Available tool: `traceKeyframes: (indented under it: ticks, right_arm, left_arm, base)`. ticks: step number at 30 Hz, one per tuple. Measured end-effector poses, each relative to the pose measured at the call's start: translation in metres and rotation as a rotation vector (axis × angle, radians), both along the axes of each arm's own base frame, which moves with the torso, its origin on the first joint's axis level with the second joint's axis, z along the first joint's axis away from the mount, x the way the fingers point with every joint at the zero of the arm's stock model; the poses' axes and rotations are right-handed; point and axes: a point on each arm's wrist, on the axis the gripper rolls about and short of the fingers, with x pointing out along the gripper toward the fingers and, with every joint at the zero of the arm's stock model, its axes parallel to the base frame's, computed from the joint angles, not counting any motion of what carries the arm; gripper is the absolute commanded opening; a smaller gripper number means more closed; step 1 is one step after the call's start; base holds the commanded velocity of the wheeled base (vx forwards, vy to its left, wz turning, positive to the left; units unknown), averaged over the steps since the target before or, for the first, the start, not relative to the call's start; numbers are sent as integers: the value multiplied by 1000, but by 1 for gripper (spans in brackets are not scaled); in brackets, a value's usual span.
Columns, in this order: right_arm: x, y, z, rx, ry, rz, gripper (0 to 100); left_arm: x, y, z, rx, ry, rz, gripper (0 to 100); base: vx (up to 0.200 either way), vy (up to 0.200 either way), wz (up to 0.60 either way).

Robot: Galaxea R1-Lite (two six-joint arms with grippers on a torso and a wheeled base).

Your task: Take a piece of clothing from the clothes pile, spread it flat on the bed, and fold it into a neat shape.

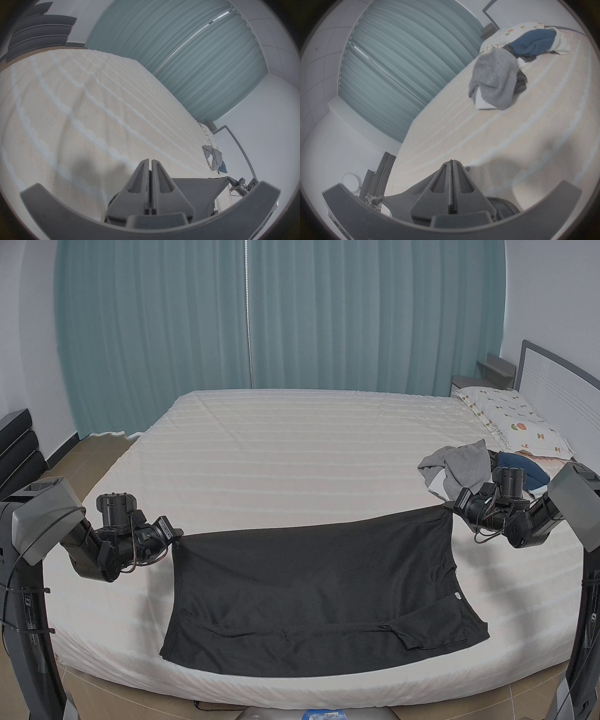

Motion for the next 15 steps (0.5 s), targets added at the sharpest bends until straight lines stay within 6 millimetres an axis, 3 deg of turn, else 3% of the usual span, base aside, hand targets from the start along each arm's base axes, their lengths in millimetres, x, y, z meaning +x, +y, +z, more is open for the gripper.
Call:
traceKeyframes:
  ticks: [15]
  right_arm:
    - [-9, -1, -7, 12, 52, 20, 0]
  left_arm:
    - [-7, -3, -1, 10, 4, -11, 0]
  base:
    - [0, 0, 0]
